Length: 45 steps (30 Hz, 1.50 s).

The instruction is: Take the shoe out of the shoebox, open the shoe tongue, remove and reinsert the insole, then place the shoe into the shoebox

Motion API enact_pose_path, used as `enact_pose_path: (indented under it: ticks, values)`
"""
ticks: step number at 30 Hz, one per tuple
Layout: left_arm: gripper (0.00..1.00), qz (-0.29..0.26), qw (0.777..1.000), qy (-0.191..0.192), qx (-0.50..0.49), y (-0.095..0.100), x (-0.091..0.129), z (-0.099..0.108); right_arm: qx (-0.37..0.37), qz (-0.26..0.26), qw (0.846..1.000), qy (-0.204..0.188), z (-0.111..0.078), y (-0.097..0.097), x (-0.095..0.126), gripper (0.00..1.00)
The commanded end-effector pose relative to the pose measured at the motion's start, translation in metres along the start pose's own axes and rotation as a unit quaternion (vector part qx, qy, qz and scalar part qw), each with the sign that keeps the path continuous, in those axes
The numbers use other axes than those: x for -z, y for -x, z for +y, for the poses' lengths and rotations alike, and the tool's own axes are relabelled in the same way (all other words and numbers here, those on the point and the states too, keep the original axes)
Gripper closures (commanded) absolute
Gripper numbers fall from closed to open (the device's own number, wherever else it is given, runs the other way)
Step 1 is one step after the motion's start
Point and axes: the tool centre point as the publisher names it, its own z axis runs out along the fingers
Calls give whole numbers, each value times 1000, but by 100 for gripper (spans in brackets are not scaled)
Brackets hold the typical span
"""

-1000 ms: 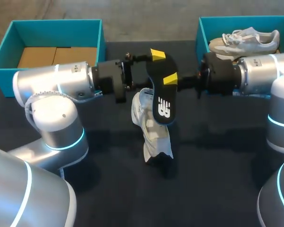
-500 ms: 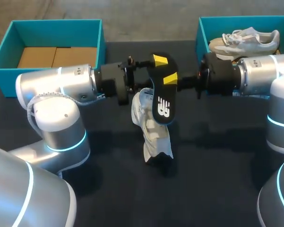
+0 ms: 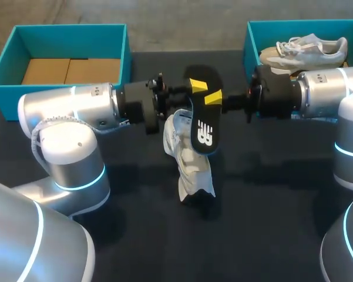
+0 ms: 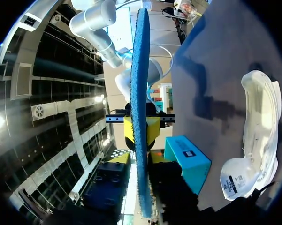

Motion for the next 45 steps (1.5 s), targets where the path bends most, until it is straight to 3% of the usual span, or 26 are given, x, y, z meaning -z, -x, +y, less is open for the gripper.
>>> enact_pose_path:
  ticks: [1,7,8,9,10,11,24,35,45]
  values:
    - [100,-1,1000,-1,1,-3,-3,-1,-1,0,1000,0,1,0,-1,100]
    - [100,5,1000,-8,19,-7,-3,-4,-1,2,1000,3,2,2,1,100]
    - [100,8,1000,-10,25,-7,-3,-4,-3,1,1000,4,2,2,2,66]
    - [100,9,1000,-11,25,-7,-3,-5,-4,0,1000,5,2,3,4,50]
    - [100,9,1000,-11,26,-7,-3,-5,-6,-2,1000,8,2,3,6,4]
    - [100,11,999,-11,34,-7,-2,-5,-7,-4,1000,11,2,4,8,0]
    - [100,38,992,-27,119,-23,8,-19,-7,-57,997,45,5,16,52,0]
    - [100,42,987,-31,151,-30,8,-35,4,-105,993,56,-8,36,105,0]
    - [100,46,989,-19,142,-31,10,-36,-3,-136,990,40,-12,46,119,0]
